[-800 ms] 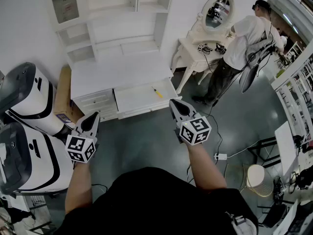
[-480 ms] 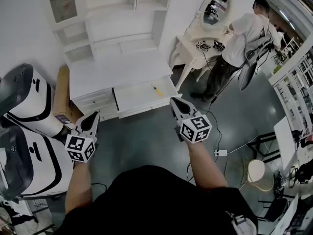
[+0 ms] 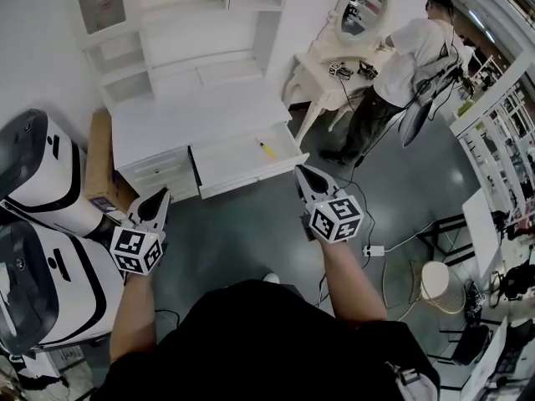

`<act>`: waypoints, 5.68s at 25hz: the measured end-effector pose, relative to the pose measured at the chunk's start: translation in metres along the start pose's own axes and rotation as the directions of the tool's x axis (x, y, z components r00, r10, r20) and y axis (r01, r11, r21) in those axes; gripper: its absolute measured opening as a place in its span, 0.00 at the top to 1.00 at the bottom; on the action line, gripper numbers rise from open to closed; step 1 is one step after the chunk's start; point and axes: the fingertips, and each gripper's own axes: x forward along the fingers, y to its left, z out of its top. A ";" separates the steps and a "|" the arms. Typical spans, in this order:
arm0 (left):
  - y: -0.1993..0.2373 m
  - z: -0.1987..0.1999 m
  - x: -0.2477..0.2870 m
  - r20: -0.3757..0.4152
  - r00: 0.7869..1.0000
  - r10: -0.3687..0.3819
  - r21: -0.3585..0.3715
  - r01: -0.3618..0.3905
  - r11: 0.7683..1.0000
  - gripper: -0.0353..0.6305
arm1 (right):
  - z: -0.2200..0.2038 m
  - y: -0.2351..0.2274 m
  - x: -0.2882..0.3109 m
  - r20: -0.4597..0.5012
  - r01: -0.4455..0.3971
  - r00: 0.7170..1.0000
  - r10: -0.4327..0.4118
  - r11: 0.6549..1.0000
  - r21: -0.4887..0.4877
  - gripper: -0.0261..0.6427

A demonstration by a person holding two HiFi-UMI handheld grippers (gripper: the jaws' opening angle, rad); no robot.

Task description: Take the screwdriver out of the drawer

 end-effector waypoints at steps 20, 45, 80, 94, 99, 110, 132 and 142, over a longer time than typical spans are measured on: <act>-0.011 0.002 0.108 -0.059 0.998 0.027 0.007 -0.026 1.000 0.92 | -0.025 -0.106 0.064 -0.058 -0.042 0.997 0.043 0.999 0.013 0.94; -0.090 0.041 0.291 -0.115 0.982 0.148 0.023 -0.146 0.989 0.92 | -0.024 -0.311 0.123 -0.084 -0.182 0.979 0.187 0.981 0.061 0.94; -0.029 0.027 0.420 -0.129 0.987 0.098 -0.035 -0.104 0.994 0.91 | -0.052 -0.381 0.227 -0.177 -0.156 0.970 0.166 0.985 0.071 0.94; 0.033 0.021 0.470 -0.171 0.982 0.075 -0.045 -0.084 0.995 0.92 | -0.107 -0.387 0.304 -0.310 -0.168 0.931 0.192 0.980 0.102 0.94; 0.054 0.010 0.478 -0.198 0.977 0.073 -0.063 -0.088 0.994 0.92 | -0.143 -0.381 0.325 -0.378 -0.192 0.897 0.227 0.973 0.127 0.94; 0.107 -0.030 0.490 -0.247 0.966 0.081 -0.107 -0.110 0.988 0.91 | -0.243 -0.351 0.376 -0.540 -0.236 0.793 0.282 0.959 0.155 0.93; 0.160 -0.069 0.551 -0.306 0.951 0.044 -0.145 -0.093 0.985 0.92 | -0.403 -0.340 0.432 -0.776 -0.313 0.555 0.301 0.939 0.141 0.87; 0.175 -0.096 0.552 -0.345 0.938 0.041 -0.167 -0.104 0.980 0.92 | -0.455 -0.333 0.441 -0.825 -0.317 0.479 0.300 0.936 0.156 0.83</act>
